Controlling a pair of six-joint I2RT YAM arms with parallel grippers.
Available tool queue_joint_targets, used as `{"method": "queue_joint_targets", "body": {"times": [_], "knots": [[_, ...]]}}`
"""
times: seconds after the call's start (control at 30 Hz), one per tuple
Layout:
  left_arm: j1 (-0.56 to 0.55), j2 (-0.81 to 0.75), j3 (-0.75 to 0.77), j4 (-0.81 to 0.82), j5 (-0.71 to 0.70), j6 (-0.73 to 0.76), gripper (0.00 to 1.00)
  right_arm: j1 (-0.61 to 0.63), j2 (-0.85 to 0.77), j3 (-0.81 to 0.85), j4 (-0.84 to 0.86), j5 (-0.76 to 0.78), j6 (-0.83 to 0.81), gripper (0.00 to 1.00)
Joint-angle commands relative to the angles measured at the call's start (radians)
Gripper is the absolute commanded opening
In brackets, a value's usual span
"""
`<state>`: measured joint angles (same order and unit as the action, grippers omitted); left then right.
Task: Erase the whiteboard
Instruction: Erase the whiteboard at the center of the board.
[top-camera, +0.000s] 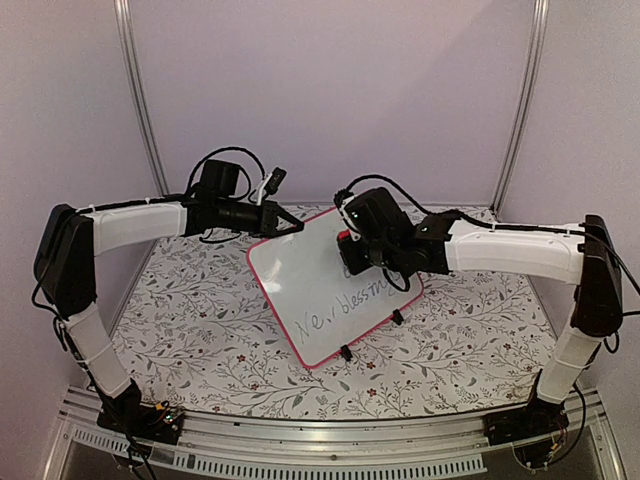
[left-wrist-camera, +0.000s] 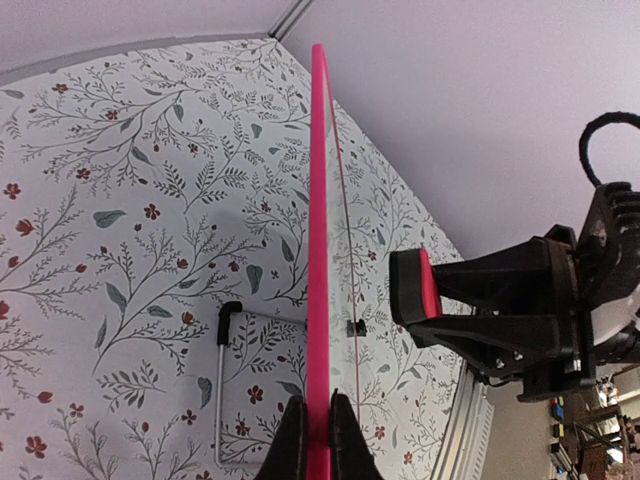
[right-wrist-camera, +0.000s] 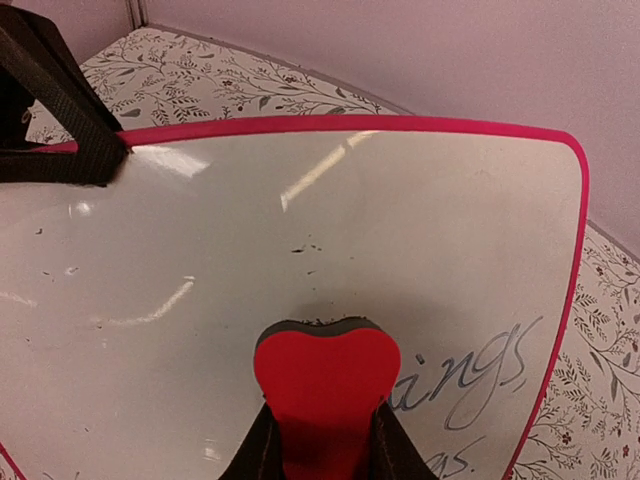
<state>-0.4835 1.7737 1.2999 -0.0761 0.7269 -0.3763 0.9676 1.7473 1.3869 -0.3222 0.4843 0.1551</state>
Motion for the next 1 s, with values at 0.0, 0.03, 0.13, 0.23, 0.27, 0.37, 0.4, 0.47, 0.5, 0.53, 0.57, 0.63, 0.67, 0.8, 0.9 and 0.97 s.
{"method": "queue_joint_targets", "body": {"times": [0.0,0.03,0.13,0.23,0.27,0.37,0.4,0.47,0.5,0.53,0.57,0.63,0.67,0.8,0.9,0.97], "knots": [[-0.023,0.0,-0.002,-0.012,-0.045,0.042,0.0,-0.001,0.059,0.046,0.02,-0.029,-0.016,0.0],[-0.024,0.0,-0.001,-0.011,-0.046,0.042,0.0,-0.001,0.063,0.047,0.021,-0.032,-0.014,0.0],[-0.024,-0.002,-0.002,-0.012,-0.044,0.041,0.0,-0.003,0.074,0.04,0.022,-0.038,-0.01,0.0],[-0.024,-0.003,0.0,-0.011,-0.041,0.042,0.0,-0.004,0.078,0.027,0.023,-0.047,-0.004,0.0],[-0.024,-0.004,-0.001,-0.011,-0.041,0.041,0.0,-0.004,0.075,0.021,0.024,-0.053,-0.001,0.0],[-0.024,-0.006,-0.002,-0.011,-0.043,0.04,0.0,-0.004,0.071,-0.002,0.025,-0.065,0.011,0.0],[-0.023,-0.005,-0.001,-0.011,-0.041,0.041,0.0,-0.004,0.068,-0.012,0.025,-0.07,0.014,0.0],[-0.024,-0.005,-0.002,-0.011,-0.043,0.04,0.0,-0.004,0.065,-0.032,0.026,-0.077,0.026,0.0],[-0.023,-0.005,-0.001,-0.011,-0.043,0.042,0.0,-0.004,0.061,-0.045,0.026,-0.079,0.028,0.0],[-0.023,-0.005,-0.001,-0.011,-0.041,0.042,0.0,-0.004,0.059,-0.056,0.026,-0.082,0.034,0.0],[-0.023,-0.005,-0.002,-0.012,-0.042,0.041,0.0,-0.004,0.052,-0.066,0.026,-0.083,0.037,0.0],[-0.023,-0.005,-0.001,-0.011,-0.043,0.041,0.0,-0.004,0.045,-0.085,0.027,-0.084,0.041,0.0],[-0.023,-0.005,-0.002,-0.012,-0.044,0.041,0.0,-0.004,0.043,-0.093,0.028,-0.084,0.045,0.0],[-0.023,-0.003,-0.002,-0.011,-0.044,0.041,0.0,-0.004,0.036,-0.12,0.027,-0.088,0.055,0.0],[-0.023,-0.002,-0.004,-0.011,-0.044,0.041,0.0,-0.004,0.029,-0.134,0.029,-0.095,0.063,0.0],[-0.024,-0.002,-0.003,-0.011,-0.044,0.042,0.0,-0.004,0.024,-0.143,0.029,-0.099,0.065,0.0]]}}
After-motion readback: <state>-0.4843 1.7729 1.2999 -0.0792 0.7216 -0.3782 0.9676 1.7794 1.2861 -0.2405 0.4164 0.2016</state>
